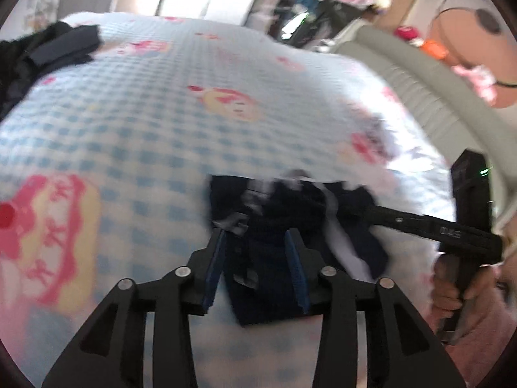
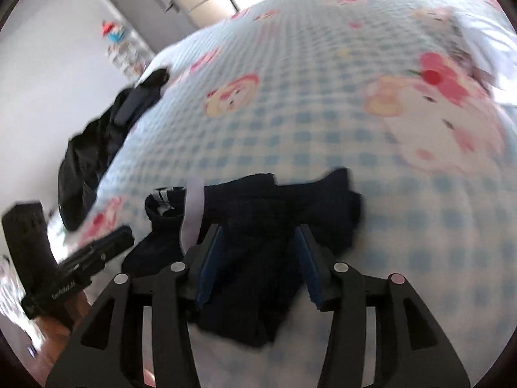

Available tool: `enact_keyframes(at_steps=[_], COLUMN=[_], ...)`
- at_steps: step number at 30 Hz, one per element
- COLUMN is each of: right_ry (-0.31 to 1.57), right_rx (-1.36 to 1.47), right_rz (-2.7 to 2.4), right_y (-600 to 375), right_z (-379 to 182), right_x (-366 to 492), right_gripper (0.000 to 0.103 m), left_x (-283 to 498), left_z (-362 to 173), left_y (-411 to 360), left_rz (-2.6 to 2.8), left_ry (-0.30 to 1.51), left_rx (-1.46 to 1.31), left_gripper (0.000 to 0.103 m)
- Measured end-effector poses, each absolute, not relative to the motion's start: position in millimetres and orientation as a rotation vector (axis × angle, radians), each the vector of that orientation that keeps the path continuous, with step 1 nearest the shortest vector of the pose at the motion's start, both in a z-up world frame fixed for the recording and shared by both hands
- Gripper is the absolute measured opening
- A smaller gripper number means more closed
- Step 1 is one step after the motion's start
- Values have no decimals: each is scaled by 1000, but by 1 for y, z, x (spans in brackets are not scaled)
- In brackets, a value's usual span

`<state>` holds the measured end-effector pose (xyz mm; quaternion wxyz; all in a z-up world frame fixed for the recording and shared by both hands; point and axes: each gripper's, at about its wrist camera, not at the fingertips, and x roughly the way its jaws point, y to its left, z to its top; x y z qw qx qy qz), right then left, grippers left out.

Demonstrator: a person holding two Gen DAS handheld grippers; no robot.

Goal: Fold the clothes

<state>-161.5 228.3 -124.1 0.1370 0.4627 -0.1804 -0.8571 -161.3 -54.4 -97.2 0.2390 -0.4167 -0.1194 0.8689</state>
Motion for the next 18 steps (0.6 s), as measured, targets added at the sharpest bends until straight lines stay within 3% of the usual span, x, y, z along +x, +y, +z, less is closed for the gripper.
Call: enact_keyframes(at_steps=[4, 7, 11, 13, 16, 18], right_ry=[-555, -392, -184, -219, -386, -466], right_rx=[1404, 1478, 1477, 1451, 1417, 1448], right_rz=[-2424, -2452, -2583, -2607, -2518, -2440], right_y=[226, 213, 201, 202, 201, 196], right_z=[-136, -147, -136, -126, -126, -140], right_x=[-133, -123, -118, -116, -119, -128], right_gripper=[48, 48, 48, 49, 63, 63], left_x=[-158, -166, -149, -142, -135, -135], left_z=[-114, -129, -110, -111, -134, -143], left_y=[-37, -42, -55, -64, -76, -79], left_rz=[2435, 2496, 2556, 2477, 2291, 2265], left_ry=[-196, -247, -309, -405, -625, -681], left_rx=[-1205, -1314, -1236, -1245, -1283, -1278], left_gripper=[44, 43, 44, 49, 49, 49])
